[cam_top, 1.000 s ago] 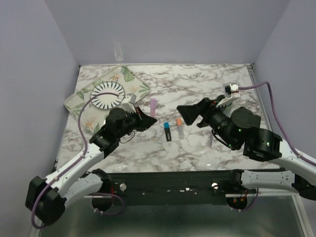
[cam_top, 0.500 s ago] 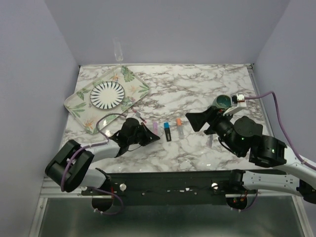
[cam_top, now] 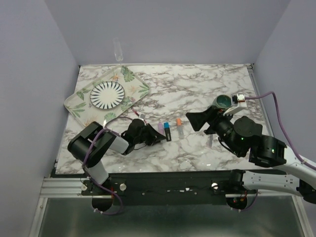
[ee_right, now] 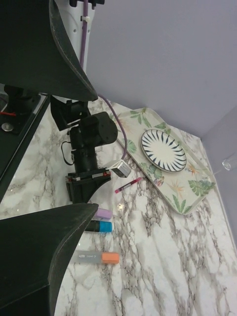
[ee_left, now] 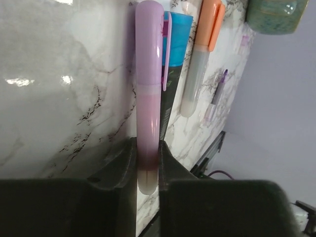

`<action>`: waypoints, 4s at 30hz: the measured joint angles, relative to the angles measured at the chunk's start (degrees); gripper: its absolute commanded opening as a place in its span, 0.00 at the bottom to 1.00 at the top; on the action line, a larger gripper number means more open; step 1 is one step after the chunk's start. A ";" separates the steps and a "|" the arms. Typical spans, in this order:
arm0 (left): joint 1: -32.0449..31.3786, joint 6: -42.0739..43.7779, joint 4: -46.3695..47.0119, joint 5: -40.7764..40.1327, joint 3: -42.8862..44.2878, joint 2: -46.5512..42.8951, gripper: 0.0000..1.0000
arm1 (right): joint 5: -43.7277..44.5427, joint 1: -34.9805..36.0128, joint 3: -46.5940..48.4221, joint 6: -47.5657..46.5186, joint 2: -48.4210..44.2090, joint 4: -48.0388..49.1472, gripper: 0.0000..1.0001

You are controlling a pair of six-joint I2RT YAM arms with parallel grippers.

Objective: Insert the pens into the pen caps

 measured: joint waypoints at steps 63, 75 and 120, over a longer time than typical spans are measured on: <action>1.07 45.22 -63.49 -27.28 29.90 -39.10 0.84 | -26.69 -49.68 -21.49 -2.91 30.18 -6.88 0.28; 1.07 46.29 -63.63 -28.17 29.88 -41.42 0.84 | -27.80 -51.10 -19.69 -5.53 38.27 -3.50 0.27; 1.07 42.29 -45.62 3.02 27.87 -38.99 0.75 | -55.39 -44.24 -22.80 6.23 3.65 17.73 0.01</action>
